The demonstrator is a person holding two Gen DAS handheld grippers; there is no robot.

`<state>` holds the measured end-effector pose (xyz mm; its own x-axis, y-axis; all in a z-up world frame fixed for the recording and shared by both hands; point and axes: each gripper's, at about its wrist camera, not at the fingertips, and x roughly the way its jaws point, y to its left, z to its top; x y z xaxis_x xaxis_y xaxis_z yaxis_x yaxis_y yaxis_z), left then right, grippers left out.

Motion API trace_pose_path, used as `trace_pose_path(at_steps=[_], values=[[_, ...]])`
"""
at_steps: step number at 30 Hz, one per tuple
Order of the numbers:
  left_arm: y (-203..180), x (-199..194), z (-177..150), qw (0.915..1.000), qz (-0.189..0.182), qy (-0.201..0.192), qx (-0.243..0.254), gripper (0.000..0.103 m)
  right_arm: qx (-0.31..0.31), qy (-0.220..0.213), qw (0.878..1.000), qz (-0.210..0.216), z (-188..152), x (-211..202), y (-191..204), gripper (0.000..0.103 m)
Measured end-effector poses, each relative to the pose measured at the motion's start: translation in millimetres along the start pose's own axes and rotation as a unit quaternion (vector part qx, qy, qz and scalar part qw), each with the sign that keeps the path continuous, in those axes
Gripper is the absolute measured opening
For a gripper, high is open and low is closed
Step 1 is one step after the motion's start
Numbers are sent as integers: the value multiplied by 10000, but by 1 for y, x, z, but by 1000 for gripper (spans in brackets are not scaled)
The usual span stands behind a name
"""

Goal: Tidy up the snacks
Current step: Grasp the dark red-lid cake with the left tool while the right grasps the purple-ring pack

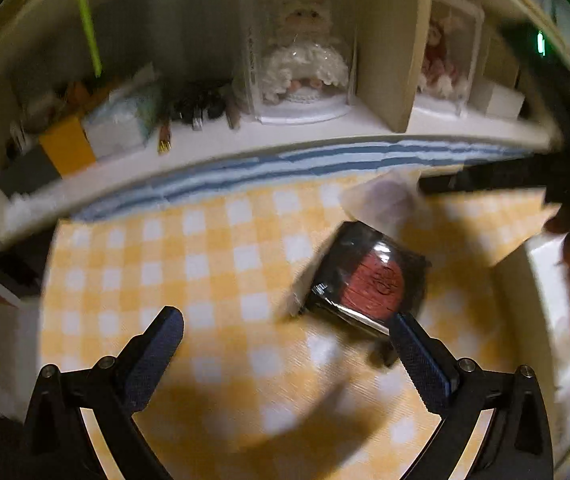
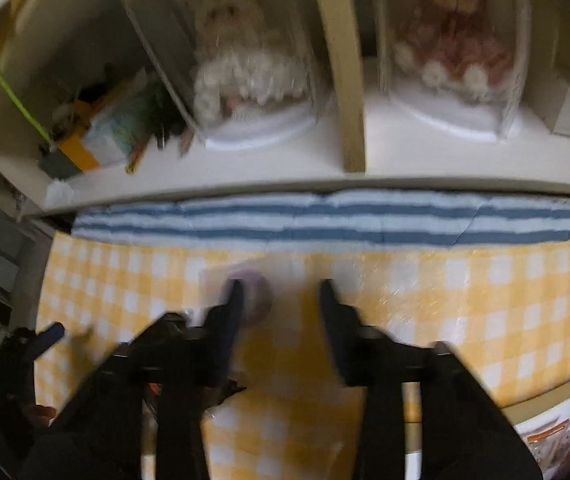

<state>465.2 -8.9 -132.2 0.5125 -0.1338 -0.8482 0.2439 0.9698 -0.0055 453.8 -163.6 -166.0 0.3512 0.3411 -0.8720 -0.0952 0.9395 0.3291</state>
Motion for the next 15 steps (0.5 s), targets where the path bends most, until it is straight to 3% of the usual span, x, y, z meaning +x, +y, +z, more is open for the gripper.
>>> trace_pose_path(at_steps=[2, 8, 11, 15], values=[[13, -3, -5, 9980, -485, 109, -394, 103, -94, 235, 9996, 99, -7, 8, 3, 9], [48, -2, -11, 9803, -1455, 285, -1302, 99, -437, 529, 9964, 497, -32, 13, 18, 6], [64, -3, -13, 9733, -1633, 281, -1587, 89, -529, 682, 9936, 723, -41, 18, 31, 5], [74, -2, -14, 9759, -1517, 251, -1547, 88, -616, 803, 9883, 1139, -50, 20, 53, 5]])
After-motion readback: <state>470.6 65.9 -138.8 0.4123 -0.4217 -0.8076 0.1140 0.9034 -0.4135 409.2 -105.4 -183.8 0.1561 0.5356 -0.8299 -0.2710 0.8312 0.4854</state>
